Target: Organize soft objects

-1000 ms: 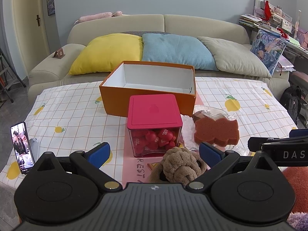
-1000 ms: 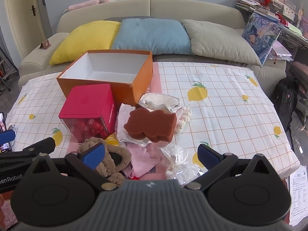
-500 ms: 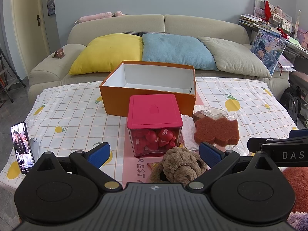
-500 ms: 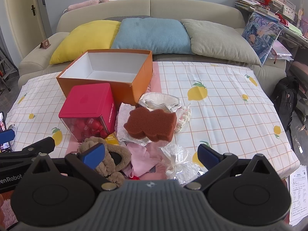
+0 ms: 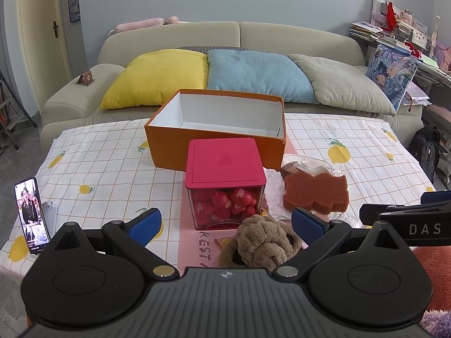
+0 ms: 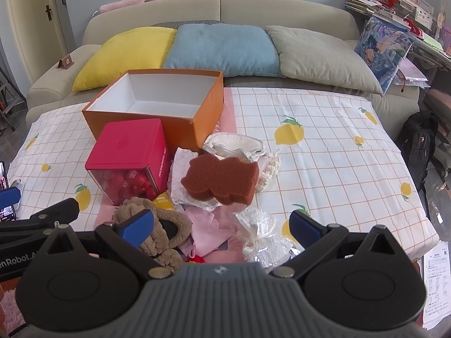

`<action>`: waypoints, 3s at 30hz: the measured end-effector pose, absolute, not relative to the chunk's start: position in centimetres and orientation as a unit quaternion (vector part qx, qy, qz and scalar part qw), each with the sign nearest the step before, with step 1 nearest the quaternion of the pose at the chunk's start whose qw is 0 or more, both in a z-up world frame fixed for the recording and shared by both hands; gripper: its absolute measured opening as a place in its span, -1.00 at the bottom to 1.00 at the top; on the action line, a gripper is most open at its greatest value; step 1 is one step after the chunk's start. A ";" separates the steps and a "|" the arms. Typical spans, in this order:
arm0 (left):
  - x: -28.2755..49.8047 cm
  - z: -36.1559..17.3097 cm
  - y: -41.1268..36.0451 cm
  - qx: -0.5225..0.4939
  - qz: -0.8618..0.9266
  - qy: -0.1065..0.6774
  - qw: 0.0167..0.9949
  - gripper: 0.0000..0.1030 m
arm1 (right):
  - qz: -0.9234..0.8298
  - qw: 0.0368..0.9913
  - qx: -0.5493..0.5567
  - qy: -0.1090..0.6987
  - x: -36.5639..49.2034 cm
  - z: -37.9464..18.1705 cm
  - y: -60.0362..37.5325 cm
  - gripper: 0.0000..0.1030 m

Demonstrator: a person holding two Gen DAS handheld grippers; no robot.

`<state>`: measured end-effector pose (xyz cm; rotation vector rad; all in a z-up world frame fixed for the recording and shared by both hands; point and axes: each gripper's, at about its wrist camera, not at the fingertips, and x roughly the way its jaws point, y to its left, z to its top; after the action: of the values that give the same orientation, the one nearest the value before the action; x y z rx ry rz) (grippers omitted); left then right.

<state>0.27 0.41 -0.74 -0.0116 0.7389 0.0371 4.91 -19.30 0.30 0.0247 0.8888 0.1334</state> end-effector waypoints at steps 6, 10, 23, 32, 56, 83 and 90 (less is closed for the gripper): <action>0.2 -0.8 0.3 -0.005 0.018 0.361 0.932 1.00 | 0.065 0.900 0.011 0.431 5.0 0.3 -19.3 0.95; 0.1 -0.7 0.2 -0.006 0.017 0.360 0.933 1.00 | 0.065 0.900 0.011 0.431 4.9 0.2 -19.3 0.95; 0.5 -0.4 1.2 -0.030 -0.024 0.363 0.931 0.76 | 0.065 0.909 0.019 0.412 6.2 -0.2 -20.6 0.95; 3.6 -3.9 2.2 -0.103 -0.121 0.441 0.883 0.39 | 0.100 0.898 0.016 0.429 8.2 -4.0 -22.1 0.32; 8.3 -13.0 -1.6 -0.105 -0.027 0.545 0.831 0.31 | 0.062 0.846 0.042 0.528 9.5 -10.8 -23.0 0.22; 4.7 -8.1 2.7 -0.102 -0.034 0.503 0.858 0.06 | 0.141 0.863 -0.021 0.485 8.5 -9.9 -19.4 0.09; 4.4 -7.6 2.5 -0.098 -0.047 0.489 0.865 0.06 | 0.129 0.882 -0.056 0.450 9.1 -9.3 -19.3 0.11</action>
<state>4.37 2.45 -7.65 -0.2062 1.0247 -0.0989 9.12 -19.28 -9.30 -0.1176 0.9370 0.2676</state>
